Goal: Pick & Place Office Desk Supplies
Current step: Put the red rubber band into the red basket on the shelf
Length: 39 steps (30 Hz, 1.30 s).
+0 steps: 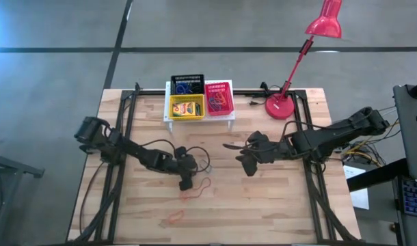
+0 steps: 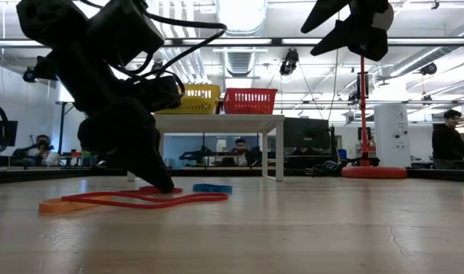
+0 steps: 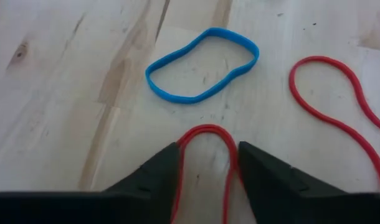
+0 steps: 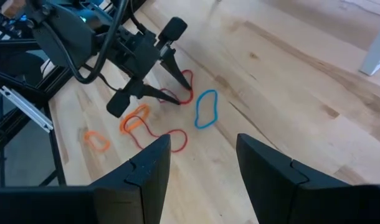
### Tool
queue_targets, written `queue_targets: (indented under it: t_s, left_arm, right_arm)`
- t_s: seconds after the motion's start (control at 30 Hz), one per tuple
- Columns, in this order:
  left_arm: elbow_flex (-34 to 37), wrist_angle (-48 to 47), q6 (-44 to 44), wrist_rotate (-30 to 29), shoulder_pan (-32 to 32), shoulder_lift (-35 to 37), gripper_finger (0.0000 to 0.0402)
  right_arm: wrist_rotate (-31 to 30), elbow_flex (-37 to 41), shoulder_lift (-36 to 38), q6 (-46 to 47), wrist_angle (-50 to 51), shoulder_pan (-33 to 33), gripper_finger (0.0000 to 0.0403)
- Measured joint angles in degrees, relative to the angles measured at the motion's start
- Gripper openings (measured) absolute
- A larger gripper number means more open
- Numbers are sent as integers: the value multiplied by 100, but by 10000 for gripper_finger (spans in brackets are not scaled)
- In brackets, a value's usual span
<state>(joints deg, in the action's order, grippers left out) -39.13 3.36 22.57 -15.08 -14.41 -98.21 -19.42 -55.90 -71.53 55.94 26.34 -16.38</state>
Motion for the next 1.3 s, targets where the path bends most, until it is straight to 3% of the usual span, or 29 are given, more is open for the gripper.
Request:
queue_targets:
  t_s: [0.27, 0.33, 0.57, 0.83, 1.03, 1.3]
  left_arm:
    - [0, -44, 43, 142, 6, 38, 24]
    - [3, -71, 96, 256, 12, 104, 8]
    - [-134, -604, 343, 386, 4, 851, 4]
    - [-197, -772, 363, 886, 0, 2308, 4]
    - [-322, -796, 586, 914, 0, 3322, 3]
    - [-1336, -883, 144, 805, 103, 3452, 3]
  right_arm:
    - [-16, 0, -8, -67, -5, 0, 178]
    - [-24, 0, -24, -66, -5, 0, 178]
    - [-28, 2, -63, -66, -16, 0, 178]
    - [-183, 26, -63, -116, -10, 0, 178]
    - [-332, 44, -63, -218, -14, 5, 178]
    - [-596, 46, -63, -236, -24, 15, 178]
